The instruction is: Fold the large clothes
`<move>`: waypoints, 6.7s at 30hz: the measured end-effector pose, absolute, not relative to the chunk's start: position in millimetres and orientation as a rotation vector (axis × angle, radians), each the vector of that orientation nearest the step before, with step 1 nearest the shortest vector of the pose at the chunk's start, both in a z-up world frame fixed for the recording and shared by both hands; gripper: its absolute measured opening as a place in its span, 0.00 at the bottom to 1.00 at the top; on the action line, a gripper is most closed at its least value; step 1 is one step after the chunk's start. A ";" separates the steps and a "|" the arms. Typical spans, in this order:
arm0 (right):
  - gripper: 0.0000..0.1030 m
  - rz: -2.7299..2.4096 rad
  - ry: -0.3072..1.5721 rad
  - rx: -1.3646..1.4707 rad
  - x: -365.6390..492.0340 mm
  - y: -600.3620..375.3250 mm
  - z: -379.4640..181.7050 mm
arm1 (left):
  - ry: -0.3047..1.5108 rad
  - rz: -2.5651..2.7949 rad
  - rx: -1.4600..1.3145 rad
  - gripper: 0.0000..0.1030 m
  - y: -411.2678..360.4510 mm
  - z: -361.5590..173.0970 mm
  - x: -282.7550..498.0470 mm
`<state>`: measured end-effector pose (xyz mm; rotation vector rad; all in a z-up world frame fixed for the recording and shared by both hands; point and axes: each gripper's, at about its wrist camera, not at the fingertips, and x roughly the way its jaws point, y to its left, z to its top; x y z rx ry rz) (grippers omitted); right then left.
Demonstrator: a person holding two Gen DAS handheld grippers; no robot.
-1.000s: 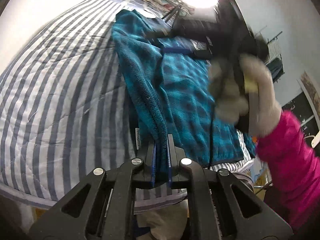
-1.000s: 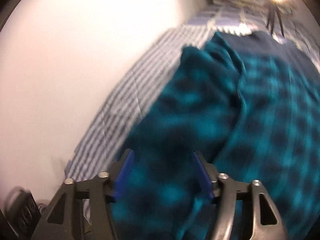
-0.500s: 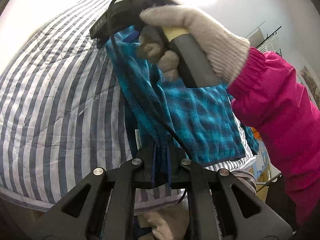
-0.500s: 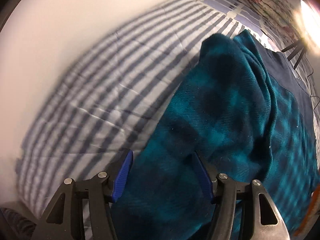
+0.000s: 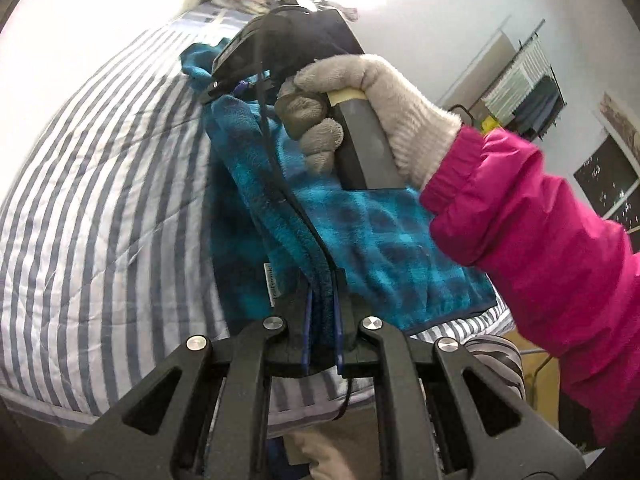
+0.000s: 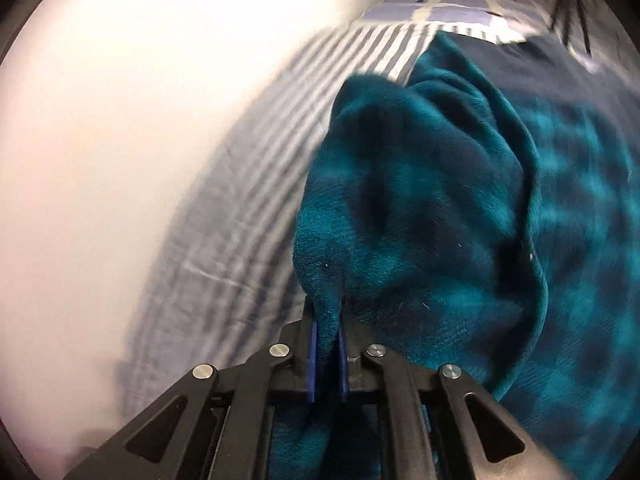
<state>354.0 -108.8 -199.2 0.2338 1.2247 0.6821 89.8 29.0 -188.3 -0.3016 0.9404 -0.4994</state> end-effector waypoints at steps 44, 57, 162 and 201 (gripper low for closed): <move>0.35 0.603 0.909 0.219 367.5 -234.3 -149.4 | 0.944 -0.551 -0.288 0.25 -12.6 -181.6 96.6; 0.30 0.398 1.044 0.300 400.3 -293.4 -216.1 | 1.121 -0.620 -0.220 0.25 -49.3 -227.9 110.4; 0.53 0.487 1.004 0.165 268.5 -289.6 -127.7 | 0.961 -0.629 -0.238 0.50 -66.0 -193.2 107.5; 0.23 0.521 0.997 0.250 285.5 -324.9 -142.3 | 0.950 -0.801 -0.019 0.21 -106.9 -202.0 59.7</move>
